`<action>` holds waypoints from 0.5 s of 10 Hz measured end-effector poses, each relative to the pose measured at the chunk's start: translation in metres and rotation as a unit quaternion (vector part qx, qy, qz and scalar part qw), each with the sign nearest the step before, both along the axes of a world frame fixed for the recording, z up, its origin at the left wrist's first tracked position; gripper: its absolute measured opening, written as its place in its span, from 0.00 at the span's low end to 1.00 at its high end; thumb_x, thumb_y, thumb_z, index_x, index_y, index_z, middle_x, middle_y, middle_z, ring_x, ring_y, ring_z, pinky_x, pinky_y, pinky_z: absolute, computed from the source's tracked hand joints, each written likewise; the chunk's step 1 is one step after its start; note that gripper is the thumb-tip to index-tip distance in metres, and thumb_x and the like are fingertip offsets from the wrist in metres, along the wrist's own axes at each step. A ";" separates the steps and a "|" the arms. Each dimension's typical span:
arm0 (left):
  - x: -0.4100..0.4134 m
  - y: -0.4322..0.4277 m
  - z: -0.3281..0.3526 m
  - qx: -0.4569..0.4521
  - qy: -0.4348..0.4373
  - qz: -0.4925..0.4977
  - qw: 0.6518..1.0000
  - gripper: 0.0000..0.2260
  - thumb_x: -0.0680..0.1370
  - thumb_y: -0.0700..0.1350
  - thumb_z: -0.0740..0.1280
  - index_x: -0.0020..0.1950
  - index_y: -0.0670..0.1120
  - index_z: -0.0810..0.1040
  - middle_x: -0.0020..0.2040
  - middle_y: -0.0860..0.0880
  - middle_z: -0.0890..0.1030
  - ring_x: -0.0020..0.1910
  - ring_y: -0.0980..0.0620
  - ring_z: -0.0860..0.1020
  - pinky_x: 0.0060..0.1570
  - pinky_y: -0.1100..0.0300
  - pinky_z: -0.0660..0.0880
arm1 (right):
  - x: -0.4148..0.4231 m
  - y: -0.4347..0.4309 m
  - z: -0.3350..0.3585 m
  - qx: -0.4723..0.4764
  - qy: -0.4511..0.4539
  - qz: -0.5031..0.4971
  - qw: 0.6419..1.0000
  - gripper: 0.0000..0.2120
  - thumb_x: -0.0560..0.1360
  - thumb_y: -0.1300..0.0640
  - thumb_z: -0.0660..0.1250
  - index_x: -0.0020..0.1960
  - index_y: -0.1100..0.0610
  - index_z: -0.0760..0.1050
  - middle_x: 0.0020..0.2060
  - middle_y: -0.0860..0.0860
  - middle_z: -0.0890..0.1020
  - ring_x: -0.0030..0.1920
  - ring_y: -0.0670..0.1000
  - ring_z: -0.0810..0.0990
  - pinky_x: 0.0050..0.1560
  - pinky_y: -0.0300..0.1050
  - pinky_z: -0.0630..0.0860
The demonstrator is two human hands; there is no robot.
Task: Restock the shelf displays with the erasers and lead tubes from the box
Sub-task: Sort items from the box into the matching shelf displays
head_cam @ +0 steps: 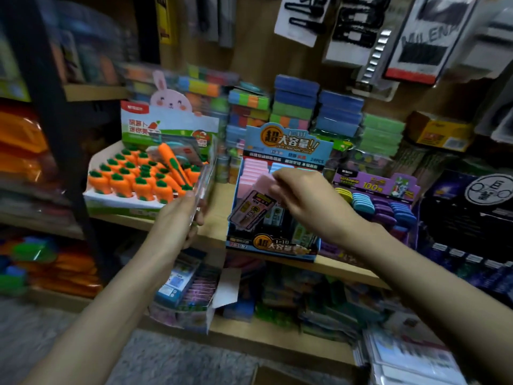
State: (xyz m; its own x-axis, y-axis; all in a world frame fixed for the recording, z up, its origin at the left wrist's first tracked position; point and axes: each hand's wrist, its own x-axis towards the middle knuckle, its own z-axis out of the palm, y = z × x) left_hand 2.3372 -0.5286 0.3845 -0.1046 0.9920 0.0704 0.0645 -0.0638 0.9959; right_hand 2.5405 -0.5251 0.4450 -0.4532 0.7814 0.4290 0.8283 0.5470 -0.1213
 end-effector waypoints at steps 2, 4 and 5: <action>-0.002 0.007 0.005 -0.004 0.021 -0.021 1.000 0.05 0.81 0.39 0.57 0.49 0.39 0.71 0.34 0.49 0.72 0.31 0.56 0.68 0.32 0.65 0.64 | -0.015 0.017 0.004 -0.038 -0.093 -0.010 0.995 0.06 0.81 0.59 0.56 0.44 0.57 0.64 0.41 0.53 0.71 0.43 0.57 0.71 0.37 0.44 0.55; -0.017 0.006 -0.004 0.015 0.020 -0.024 0.999 0.06 0.80 0.42 0.62 0.54 0.45 0.77 0.38 0.49 0.76 0.37 0.53 0.74 0.39 0.61 0.69 | -0.022 0.019 0.008 -0.052 -0.074 0.007 0.996 0.06 0.80 0.56 0.59 0.47 0.59 0.68 0.43 0.53 0.75 0.44 0.55 0.73 0.39 0.47 0.63; -0.020 0.007 -0.005 0.024 -0.008 -0.030 0.999 0.08 0.79 0.42 0.64 0.57 0.48 0.77 0.40 0.48 0.78 0.31 0.62 0.78 0.32 0.66 0.73 | -0.023 0.017 0.008 -0.048 -0.021 0.015 0.999 0.10 0.80 0.55 0.60 0.58 0.60 0.69 0.47 0.57 0.80 0.44 0.56 0.75 0.40 0.49 0.69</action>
